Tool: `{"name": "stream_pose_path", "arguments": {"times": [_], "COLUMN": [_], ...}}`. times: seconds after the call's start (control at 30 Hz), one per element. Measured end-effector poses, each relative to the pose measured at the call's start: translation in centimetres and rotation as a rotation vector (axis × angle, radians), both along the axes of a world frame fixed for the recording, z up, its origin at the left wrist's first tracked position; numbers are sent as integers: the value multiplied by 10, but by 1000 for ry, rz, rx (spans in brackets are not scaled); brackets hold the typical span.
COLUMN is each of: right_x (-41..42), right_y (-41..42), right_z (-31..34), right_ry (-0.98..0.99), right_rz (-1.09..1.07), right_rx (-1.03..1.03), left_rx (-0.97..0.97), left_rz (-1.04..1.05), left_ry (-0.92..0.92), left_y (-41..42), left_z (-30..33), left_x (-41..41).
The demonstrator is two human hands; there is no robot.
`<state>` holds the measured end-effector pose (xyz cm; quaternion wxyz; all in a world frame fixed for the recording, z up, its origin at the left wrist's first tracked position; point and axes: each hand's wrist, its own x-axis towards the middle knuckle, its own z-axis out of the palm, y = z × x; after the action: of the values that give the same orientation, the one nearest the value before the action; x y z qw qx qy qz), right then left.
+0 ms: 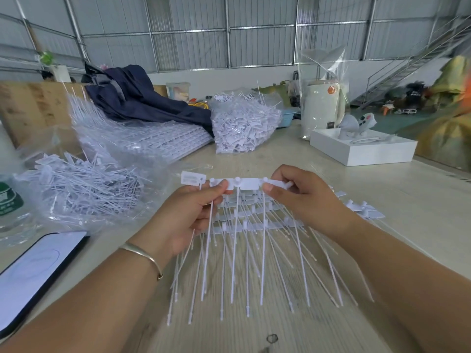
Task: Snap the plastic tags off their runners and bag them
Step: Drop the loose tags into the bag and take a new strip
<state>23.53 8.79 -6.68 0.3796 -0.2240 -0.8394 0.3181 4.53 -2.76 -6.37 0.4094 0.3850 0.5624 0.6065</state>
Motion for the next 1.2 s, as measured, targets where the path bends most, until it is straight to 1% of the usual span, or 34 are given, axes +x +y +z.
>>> {"name": "stream_pose_path", "arguments": {"times": [0.2,0.27,0.33,0.47,0.53,0.63,0.7,0.77,0.83,0.9,1.03,1.2], "right_x": [-2,-4,-7,-10,-11,-8,-5,-3,-3,-4,-2,-1], "right_y": [-8,-12,-15,-17,-17,-14,-11,-11,-12,-12,-13,-13], "right_z": [1,1,0,-2,-2,0,3,5,6,6,8,7], "right_ry": [36,42,43,18,20,91,147,183,191,180,171,135], "right_rz": [160,202,244,260,244,172,130,111,90,68,102,119], "right_rx": [-112,-131,-150,-162,-158,-179,-195,-210,-215,-220,-230,-238], "left_rx": [47,40,20,-10,-9,40,34,-12,-27,-12,16,-22], "left_rz": [-309,-431,-484,-443,-421,-338,-234,-133,-82,-57,-49,-41], "left_ry": [-262,-301,-287,-245,-268,-306,-256,-169,-113,-61,2,69], "left_y": [-3,-3,-2,1,1,1,2,3,3,3,0,-1], "left_z": [3,2,0,-3,-3,0,2,2,1,1,3,3], "left_x": [2,9,18,22,20,16,13,11,10,9,8,4]}}
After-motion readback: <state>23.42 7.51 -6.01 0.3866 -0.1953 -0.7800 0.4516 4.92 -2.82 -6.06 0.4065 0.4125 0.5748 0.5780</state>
